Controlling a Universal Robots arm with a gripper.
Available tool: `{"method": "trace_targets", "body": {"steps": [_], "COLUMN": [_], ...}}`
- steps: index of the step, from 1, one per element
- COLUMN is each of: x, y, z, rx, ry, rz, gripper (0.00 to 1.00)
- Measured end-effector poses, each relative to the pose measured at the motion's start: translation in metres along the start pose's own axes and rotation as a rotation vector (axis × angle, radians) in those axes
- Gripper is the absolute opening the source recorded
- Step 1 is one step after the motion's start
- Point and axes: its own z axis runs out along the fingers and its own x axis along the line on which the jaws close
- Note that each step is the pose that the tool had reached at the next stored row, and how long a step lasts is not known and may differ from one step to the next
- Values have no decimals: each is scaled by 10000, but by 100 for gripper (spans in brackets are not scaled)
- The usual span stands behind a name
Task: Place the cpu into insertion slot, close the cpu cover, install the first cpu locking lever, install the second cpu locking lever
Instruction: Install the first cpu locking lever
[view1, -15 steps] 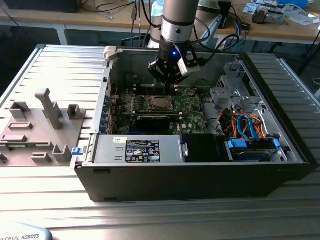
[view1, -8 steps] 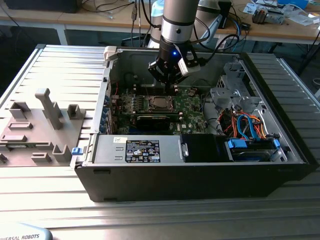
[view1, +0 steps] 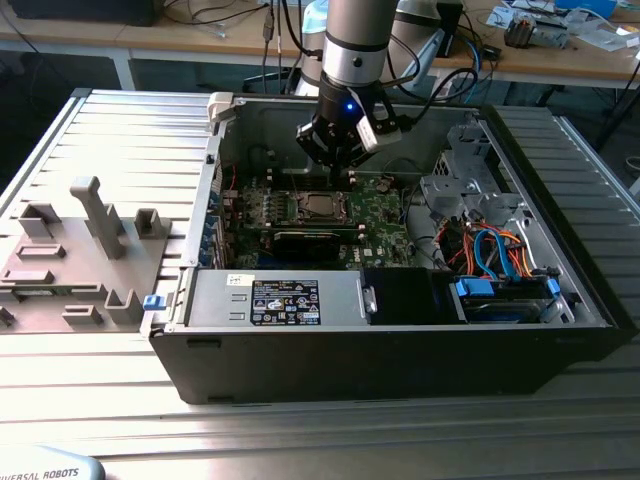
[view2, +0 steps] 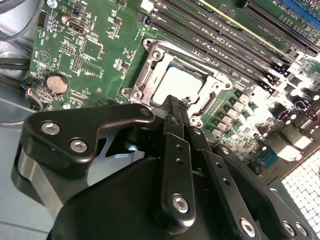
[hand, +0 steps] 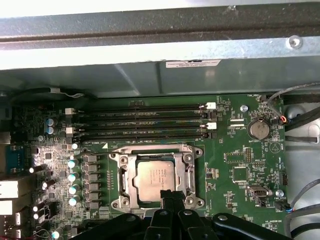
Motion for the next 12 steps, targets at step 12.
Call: {"method": "trace_targets", "body": {"steps": [12], "x": [0], "y": [0], "z": [0], "rx": [6], "ry": [2], "rz": [-242], "gripper": [11]}}
